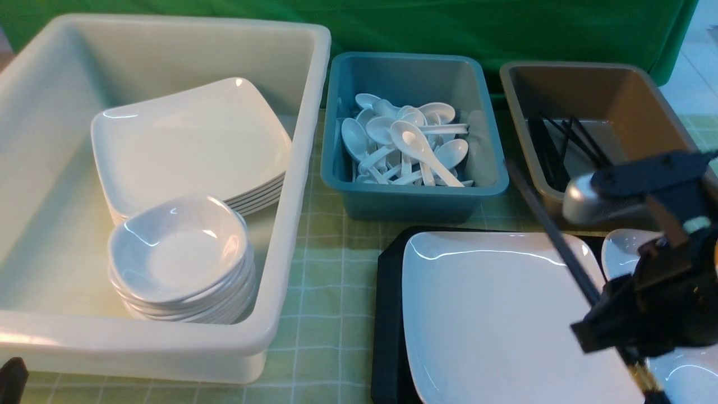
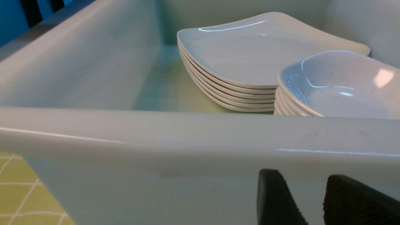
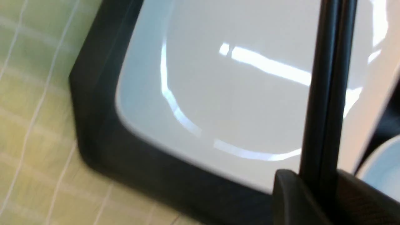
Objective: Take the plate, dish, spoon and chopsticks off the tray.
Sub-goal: Use the right arm to put the chopsticks into the small storage box on the right
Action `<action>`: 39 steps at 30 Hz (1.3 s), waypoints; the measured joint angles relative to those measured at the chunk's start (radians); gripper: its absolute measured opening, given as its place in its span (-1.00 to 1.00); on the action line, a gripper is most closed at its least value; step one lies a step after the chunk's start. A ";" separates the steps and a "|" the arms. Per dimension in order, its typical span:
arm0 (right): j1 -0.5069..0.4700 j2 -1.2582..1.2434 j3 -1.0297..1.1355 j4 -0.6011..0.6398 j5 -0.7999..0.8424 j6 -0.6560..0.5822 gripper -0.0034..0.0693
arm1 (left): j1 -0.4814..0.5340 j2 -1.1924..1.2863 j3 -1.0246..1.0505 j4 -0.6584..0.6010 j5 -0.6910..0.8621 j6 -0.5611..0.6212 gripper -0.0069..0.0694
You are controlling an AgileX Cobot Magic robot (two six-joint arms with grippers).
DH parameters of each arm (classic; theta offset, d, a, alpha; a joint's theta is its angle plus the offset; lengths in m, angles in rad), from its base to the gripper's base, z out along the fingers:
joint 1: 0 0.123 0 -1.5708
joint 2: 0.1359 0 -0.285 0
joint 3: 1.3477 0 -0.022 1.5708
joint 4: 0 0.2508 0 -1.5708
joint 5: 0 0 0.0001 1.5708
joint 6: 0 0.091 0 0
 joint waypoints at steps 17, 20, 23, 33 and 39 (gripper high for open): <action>-0.597 0.511 -0.393 -0.134 -0.553 -0.077 -0.58 | 0.000 0.000 0.000 0.000 0.000 0.000 -0.23; -0.610 0.636 -0.440 -0.135 -0.630 -0.075 -0.58 | 0.000 0.000 0.000 0.000 0.000 0.003 -0.23; -0.609 0.732 -0.469 -0.134 -0.678 -0.072 -0.58 | 0.000 0.000 0.000 0.000 0.000 0.005 -0.23; -0.601 0.823 -0.488 -0.130 -0.653 -0.057 -0.21 | 0.000 0.000 0.000 0.000 0.000 0.007 -0.23; -0.601 0.735 -0.489 -0.130 -0.523 -0.081 -0.15 | 0.000 0.000 0.000 0.000 0.000 0.007 -0.23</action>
